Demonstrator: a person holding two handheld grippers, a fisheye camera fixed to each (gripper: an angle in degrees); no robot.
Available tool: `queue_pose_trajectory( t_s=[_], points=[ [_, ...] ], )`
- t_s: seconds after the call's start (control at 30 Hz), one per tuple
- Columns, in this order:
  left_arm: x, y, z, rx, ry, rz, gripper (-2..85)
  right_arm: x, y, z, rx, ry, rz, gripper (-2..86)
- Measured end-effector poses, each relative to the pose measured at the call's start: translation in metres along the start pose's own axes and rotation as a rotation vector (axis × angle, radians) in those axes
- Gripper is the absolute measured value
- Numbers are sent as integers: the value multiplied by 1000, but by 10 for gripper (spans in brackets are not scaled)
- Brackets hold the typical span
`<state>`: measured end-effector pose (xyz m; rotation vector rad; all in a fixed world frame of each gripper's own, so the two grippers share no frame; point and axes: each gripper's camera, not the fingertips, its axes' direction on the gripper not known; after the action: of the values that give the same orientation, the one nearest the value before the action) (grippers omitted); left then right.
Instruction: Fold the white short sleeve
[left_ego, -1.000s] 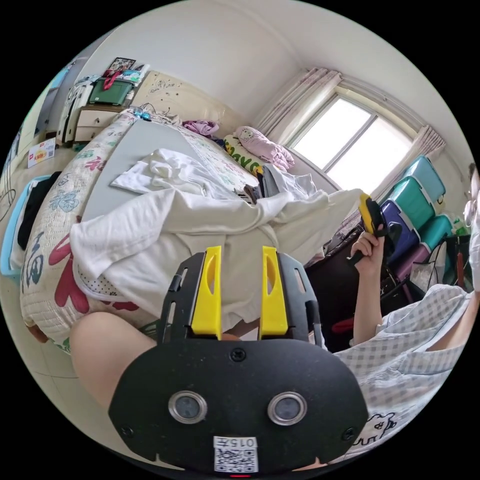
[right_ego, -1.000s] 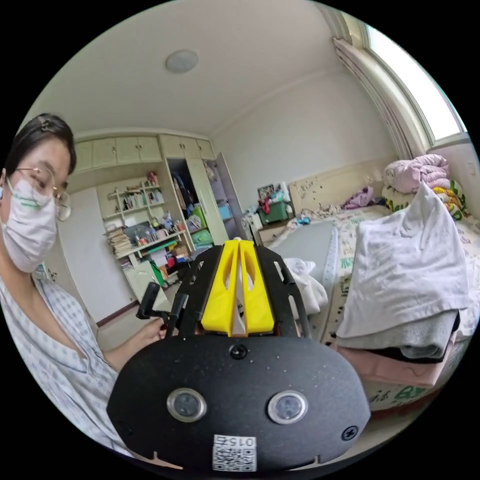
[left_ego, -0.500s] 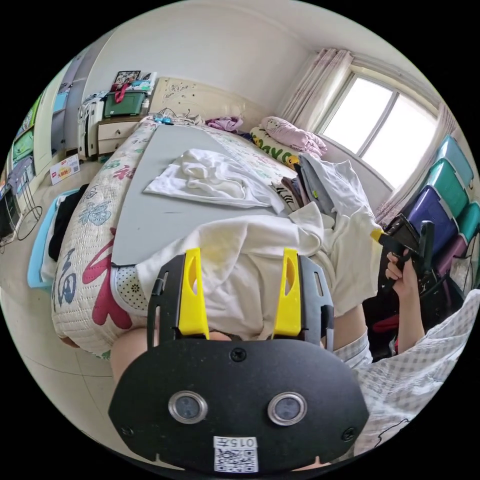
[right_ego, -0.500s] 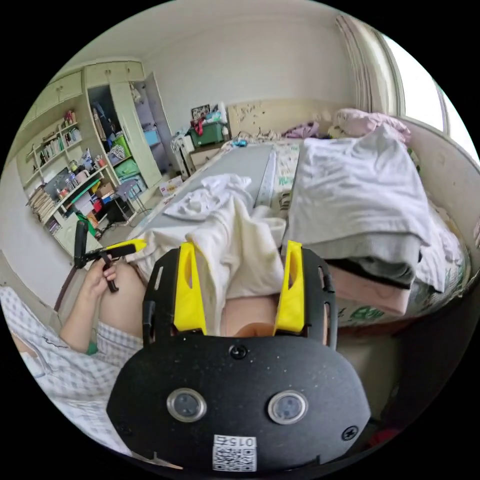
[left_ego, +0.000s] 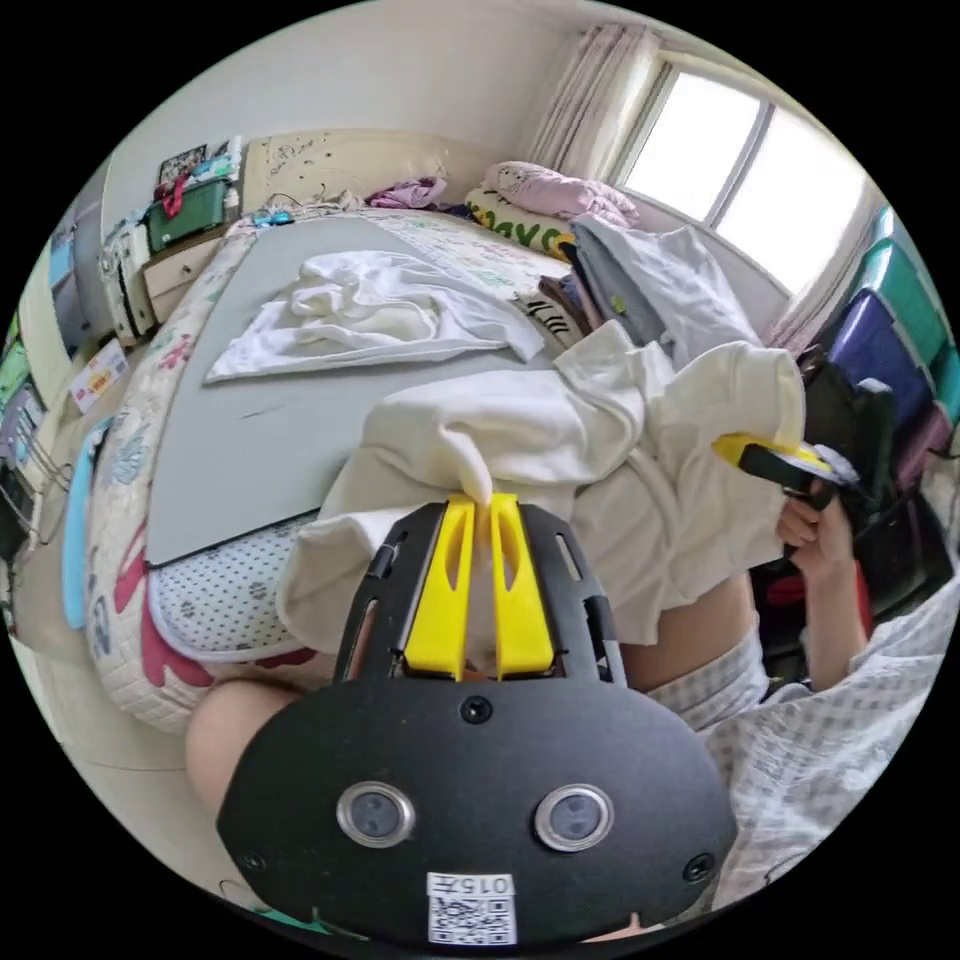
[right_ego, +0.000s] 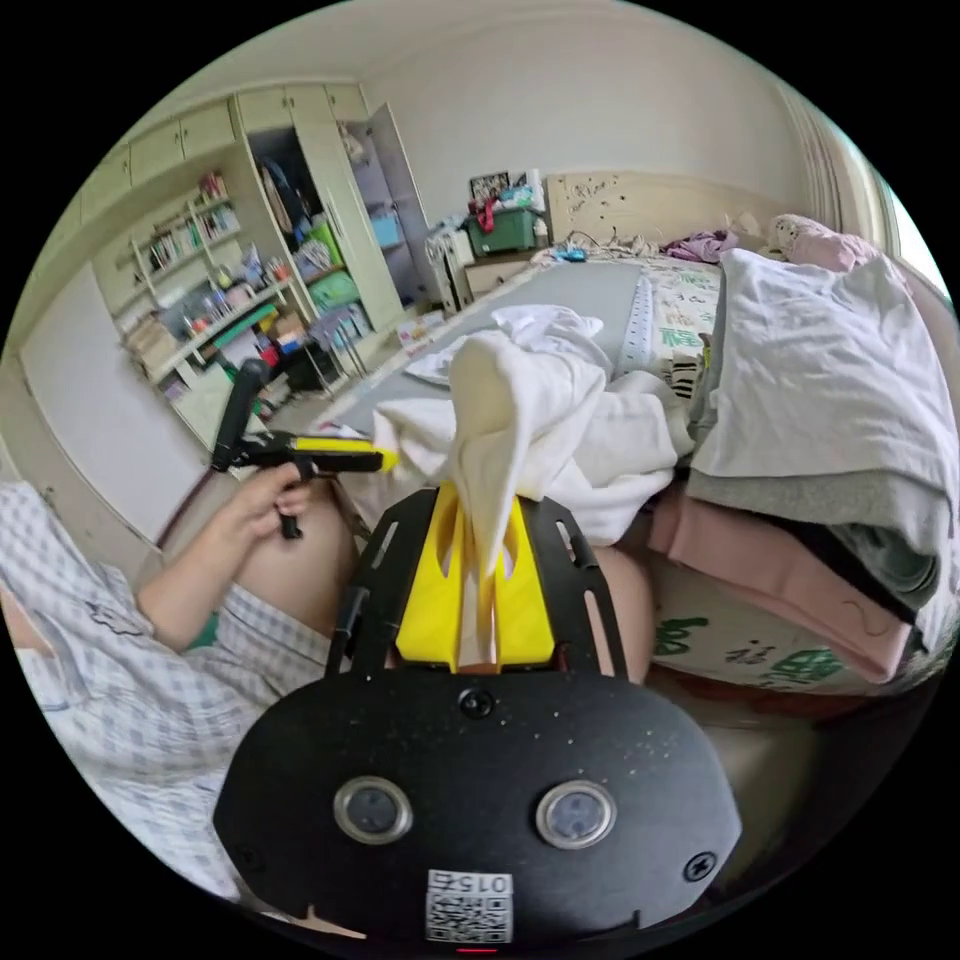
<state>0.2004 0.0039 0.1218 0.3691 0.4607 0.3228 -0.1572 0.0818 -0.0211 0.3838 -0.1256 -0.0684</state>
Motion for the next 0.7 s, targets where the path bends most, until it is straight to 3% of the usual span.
queue_pose_trajectory(
  t_s=[0.07,0.13,0.27,0.37,0.47,0.7],
  points=[
    [-7,0,0,74,243,-36,14,-1,4,-15,48,-23,-7,42],
    [-4,-3,6,90,288,-27,13,-5,6,-29,79,-7,-28,42],
    [16,-11,13,84,76,50,37,-3,9,-59,95,6,-21,43],
    [12,-16,9,132,-76,78,109,4,13,-87,162,-61,3,42],
    [-2,-23,24,63,-198,78,157,12,13,-106,199,-109,39,41],
    [-15,-38,77,-12,-370,46,93,9,-9,-123,194,-121,56,41]
  ],
)
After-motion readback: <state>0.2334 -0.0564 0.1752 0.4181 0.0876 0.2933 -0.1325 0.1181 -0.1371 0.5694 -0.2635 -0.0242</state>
